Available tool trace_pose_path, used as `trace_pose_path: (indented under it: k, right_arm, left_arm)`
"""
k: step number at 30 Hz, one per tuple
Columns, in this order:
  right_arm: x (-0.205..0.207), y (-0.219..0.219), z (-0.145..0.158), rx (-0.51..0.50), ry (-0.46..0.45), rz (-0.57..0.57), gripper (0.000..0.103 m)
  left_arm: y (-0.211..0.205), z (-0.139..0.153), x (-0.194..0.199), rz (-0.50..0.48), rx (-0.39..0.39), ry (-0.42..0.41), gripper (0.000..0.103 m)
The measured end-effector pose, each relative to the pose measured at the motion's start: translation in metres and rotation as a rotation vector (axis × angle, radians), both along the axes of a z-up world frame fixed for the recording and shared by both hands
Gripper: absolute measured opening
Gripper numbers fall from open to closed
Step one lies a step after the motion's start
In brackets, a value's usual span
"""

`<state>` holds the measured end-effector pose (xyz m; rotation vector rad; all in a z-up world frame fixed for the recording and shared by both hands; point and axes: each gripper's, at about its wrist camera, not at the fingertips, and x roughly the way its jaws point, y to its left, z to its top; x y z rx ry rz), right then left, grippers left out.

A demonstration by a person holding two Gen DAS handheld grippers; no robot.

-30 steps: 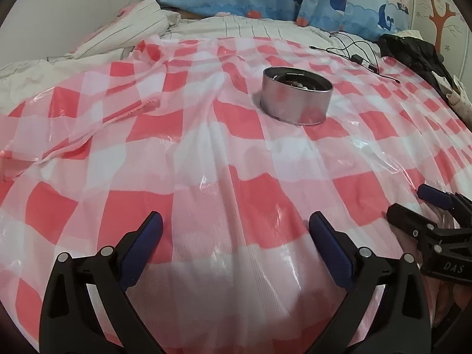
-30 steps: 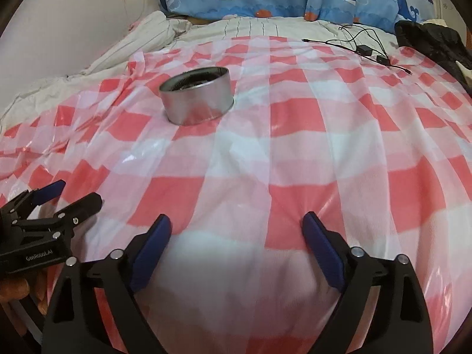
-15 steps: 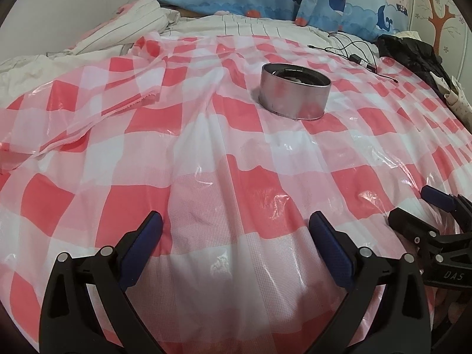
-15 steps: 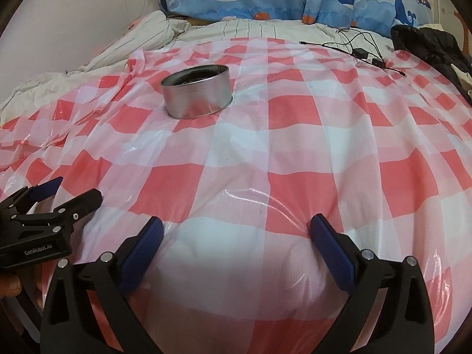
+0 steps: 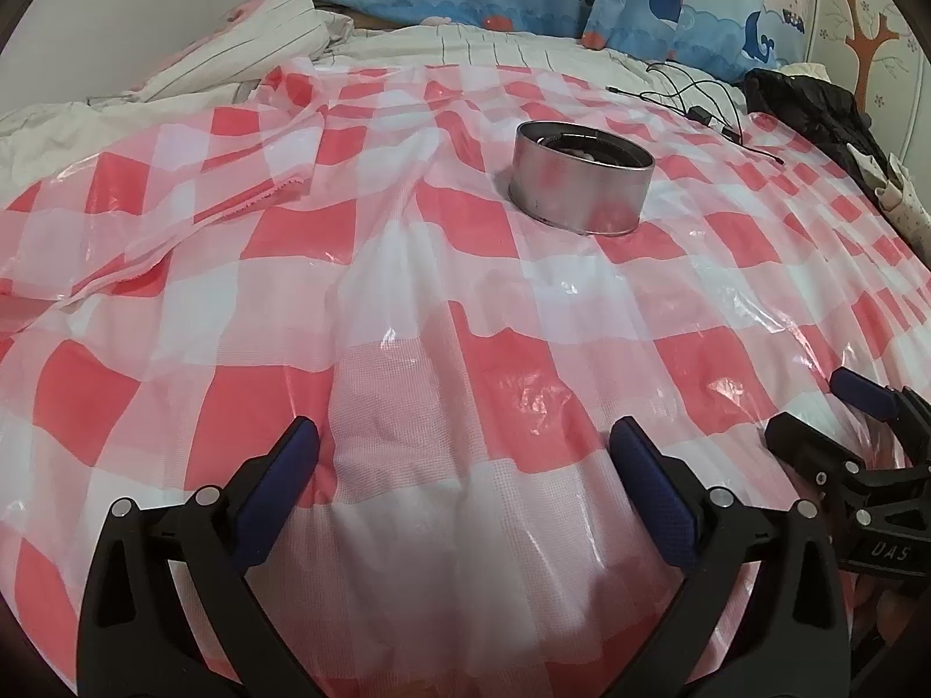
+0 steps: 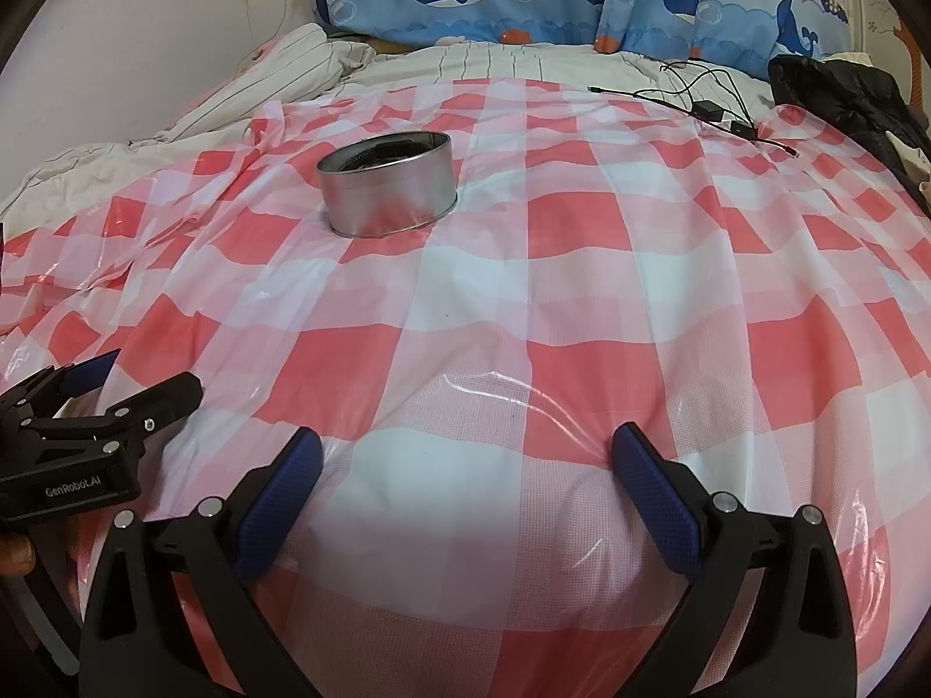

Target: Organize jewelry

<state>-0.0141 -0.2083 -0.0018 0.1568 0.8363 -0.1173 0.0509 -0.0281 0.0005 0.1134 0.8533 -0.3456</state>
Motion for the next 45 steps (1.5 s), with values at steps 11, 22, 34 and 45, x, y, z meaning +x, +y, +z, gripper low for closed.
trace_pose_path:
  k: [11, 22, 34, 45]
  right_arm:
    - [-0.0001, 0.0001, -0.0003, 0.000, 0.000, 0.001, 0.096]
    - [-0.0001, 0.0000, -0.0005, 0.000, 0.000, 0.000, 0.096]
    - [-0.0001, 0.0001, -0.0006, 0.000, -0.001, 0.000, 0.096]
    - [-0.0001, 0.0003, -0.0006, 0.000, -0.001, 0.000, 0.096]
  left_arm:
    - [-0.0038, 0.0001, -0.0013, 0.003, 0.031, -0.013, 0.096]
    - [-0.0041, 0.0001, -0.0017, 0.003, 0.029, -0.011, 0.096]
    - [-0.0042, 0.0001, -0.0013, 0.003, 0.030, -0.011, 0.096]
    - [-0.0048, 0.0004, -0.0016, 0.002, 0.030, -0.010, 0.096]
